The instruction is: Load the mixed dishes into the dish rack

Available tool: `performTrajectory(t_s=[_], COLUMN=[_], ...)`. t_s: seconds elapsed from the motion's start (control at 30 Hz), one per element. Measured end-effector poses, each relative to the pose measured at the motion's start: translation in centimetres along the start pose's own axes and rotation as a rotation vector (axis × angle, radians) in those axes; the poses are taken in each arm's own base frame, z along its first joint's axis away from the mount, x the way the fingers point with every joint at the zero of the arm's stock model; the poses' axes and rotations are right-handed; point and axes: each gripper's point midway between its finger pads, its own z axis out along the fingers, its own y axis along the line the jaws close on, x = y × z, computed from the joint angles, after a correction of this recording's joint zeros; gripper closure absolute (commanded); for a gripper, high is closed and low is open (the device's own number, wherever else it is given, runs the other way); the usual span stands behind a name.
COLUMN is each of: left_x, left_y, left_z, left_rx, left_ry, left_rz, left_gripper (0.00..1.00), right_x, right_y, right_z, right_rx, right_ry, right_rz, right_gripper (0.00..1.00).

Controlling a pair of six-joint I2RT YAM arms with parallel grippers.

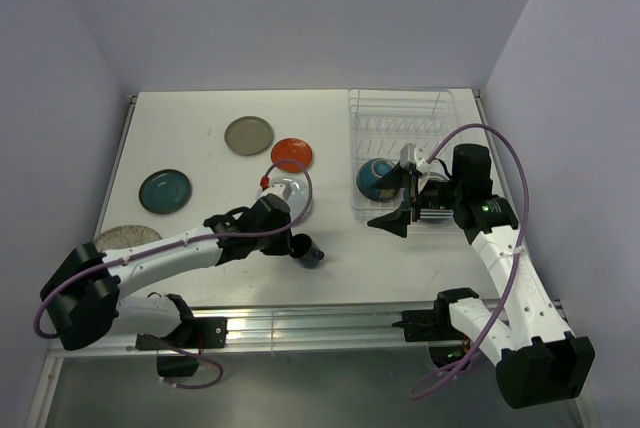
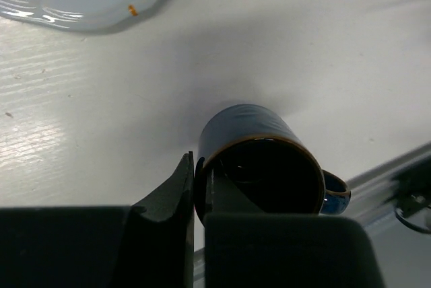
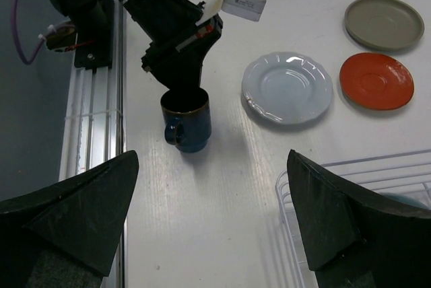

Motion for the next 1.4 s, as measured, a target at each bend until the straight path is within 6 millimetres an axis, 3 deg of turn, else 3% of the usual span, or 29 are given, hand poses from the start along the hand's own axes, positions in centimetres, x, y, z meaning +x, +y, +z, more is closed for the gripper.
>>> performTrajectory(t_s=[0.2,0.3,0.47,0.63,0.73,1.0,1.4], left_x=[-1.6,-3.7,-6.0,-7.1,-7.8,-9.9,-13.2], left_y=[-2.8,-3.9,-5.2,-8.4,-9.7,-11.4,-13.1], left_z=[-3.5,-5.1,-6.5,-8.1,-8.9,-10.6,-12.9], left_rx=[0.24,0.37,0.515,0.685,0.757,0.862,0.989], left_ry=[-0.062,-0.089,-0.074,-0.02,-0.007,-0.034,-0.112], left_rz=[-0.053,-0.12,-0.2,-0.248,-0.281,-0.355,-0.484], left_gripper=[1.0,1.0,1.0,1.0,1.0,1.0,1.0], right_x=[0.3,1.9,3.1,3.3,2.4,-0.2,-2.7], right_y=[0.2,1.0,2.2,3.7,3.8,0.7,1.6], right_z=[0.1,0.2,0.9,2.6,3.8,5.4,7.4], right_rx=[-0.024,-0.062,-0.128,-0.209,-0.21,-0.041,-0.079], right_ry=[-0.006,0.008,0.039,0.054,0.044,0.01,-0.126], right_rz=[-0.055,-0.11,-0.237,-0.275,-0.289,-0.233,-0.019], right_gripper=[0.02,0.0,0.0,0.0,0.0,0.0,0.01])
